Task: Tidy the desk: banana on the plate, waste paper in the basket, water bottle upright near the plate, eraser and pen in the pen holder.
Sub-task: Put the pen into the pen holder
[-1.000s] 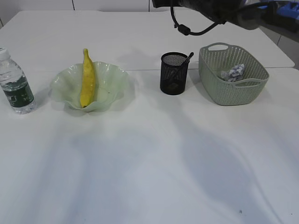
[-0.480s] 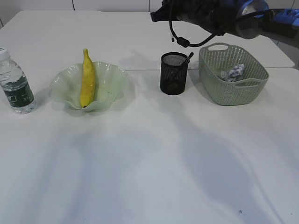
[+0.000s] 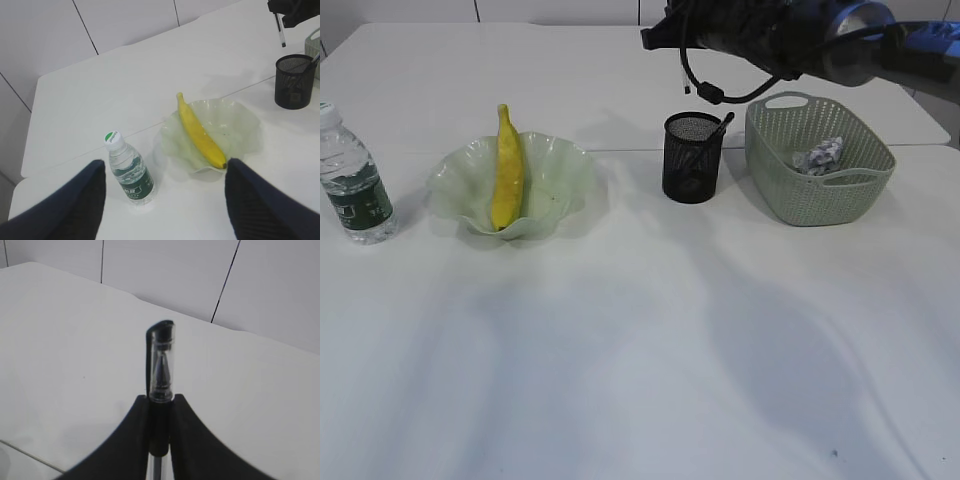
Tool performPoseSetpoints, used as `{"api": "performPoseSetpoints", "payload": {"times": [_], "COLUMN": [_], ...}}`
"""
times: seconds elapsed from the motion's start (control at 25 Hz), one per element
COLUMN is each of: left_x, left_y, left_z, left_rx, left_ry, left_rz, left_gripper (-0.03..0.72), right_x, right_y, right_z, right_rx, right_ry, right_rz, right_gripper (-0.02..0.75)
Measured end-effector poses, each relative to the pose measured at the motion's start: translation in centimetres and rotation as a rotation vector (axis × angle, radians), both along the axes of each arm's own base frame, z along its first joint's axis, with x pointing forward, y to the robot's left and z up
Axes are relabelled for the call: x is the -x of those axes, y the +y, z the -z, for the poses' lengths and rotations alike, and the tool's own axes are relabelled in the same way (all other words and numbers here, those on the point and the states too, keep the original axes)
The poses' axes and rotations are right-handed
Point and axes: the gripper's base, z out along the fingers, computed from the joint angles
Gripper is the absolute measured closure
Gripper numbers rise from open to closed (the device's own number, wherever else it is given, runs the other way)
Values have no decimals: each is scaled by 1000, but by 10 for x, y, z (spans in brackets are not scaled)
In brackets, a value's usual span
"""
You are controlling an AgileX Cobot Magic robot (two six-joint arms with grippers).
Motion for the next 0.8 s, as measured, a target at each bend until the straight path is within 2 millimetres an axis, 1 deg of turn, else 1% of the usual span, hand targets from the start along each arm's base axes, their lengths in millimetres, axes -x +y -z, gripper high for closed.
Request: {"api": "performPoseSetpoints", "payload": {"times": [0.08,0.32,0.48,0.68,0.8], "left_x": [0,0,0,1,1], "left_y": [0,0,0,0,0], "left_z": [0,0,1,2,2], "left_rx": [0,0,-2,-3,-2], "left_ry": [0,0,12,26,29], "left_rz": [0,0,-1,-2,-2], "left_gripper": [160,160,160,160,160], "right_x": [1,6,7,5,5], "right_y": [1,5,7,1,-5], "right_z": [5,31,32,33,39], "right_rx": [0,14,25,33,31], "right_ry": [11,48,38,36,47], "right_rz": [-9,-72,-99,-95,-98], "right_gripper": [651,651,651,651,651]}}
